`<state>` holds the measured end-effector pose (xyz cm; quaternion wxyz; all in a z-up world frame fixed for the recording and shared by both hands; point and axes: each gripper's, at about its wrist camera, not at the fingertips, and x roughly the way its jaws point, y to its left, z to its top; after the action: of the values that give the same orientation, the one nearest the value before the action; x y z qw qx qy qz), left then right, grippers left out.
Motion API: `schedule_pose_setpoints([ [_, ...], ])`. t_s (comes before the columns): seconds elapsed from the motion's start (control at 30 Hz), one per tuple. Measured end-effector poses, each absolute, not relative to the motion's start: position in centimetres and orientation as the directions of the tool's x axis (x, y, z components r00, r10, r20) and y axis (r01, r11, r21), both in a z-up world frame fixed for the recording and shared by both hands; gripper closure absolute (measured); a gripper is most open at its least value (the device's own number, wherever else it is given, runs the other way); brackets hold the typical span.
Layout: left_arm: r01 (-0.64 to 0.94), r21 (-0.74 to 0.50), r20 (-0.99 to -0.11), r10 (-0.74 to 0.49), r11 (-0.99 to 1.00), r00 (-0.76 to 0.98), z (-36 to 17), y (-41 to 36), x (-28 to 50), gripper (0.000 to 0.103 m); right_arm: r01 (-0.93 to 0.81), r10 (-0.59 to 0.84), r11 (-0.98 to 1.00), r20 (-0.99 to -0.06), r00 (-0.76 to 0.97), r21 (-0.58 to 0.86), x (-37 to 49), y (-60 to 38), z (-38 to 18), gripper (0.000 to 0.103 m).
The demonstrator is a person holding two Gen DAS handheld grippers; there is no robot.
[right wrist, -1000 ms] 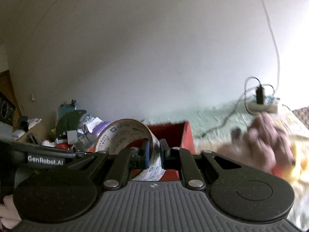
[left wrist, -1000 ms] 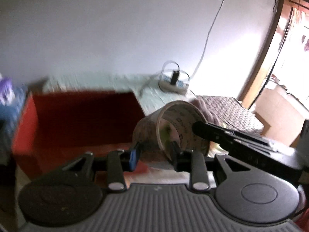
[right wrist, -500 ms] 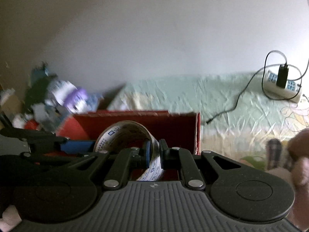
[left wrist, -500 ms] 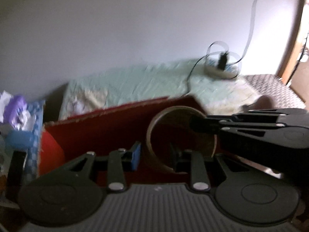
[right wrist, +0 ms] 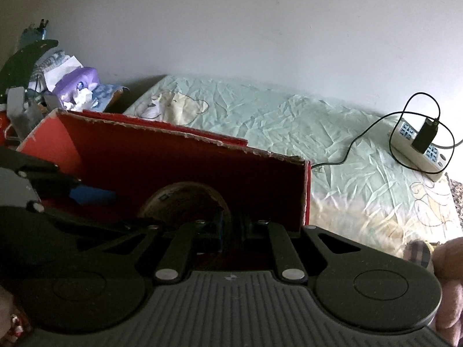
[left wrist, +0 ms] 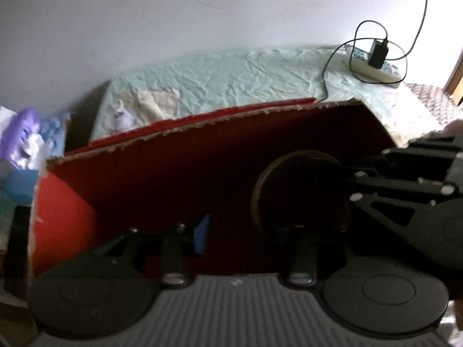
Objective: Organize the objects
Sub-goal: 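Carry the tape roll with the right gripper down into the red box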
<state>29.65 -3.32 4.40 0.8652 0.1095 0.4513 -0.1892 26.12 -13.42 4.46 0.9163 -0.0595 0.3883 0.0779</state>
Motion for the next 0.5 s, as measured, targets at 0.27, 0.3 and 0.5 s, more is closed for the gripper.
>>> schedule_pose_setpoints([
  [0.27, 0.394, 0.028, -0.821, -0.203, 0.919, 0.533, 4.28, -3.22, 29.68, 0.044, -0.153, 0.073, 0.987, -0.714, 0.696, -0.048, 26.15, -13.61, 4.51, 0.084],
  [0.3, 0.392, 0.035, -0.818, -0.199, 0.919, 0.540, 4.29, -3.28, 29.62, 0.044, -0.150, 0.072, 0.988, -0.712, 0.698, -0.047, 26.13, -13.62, 4.52, 0.084],
  [0.5, 0.393, 0.035, -0.828, -0.194, 0.919, 0.526, 4.09, -3.34, 29.88, 0.043, -0.162, 0.069, 0.985, -0.722, 0.689, -0.061, 26.29, -13.26, 4.39, 0.084],
])
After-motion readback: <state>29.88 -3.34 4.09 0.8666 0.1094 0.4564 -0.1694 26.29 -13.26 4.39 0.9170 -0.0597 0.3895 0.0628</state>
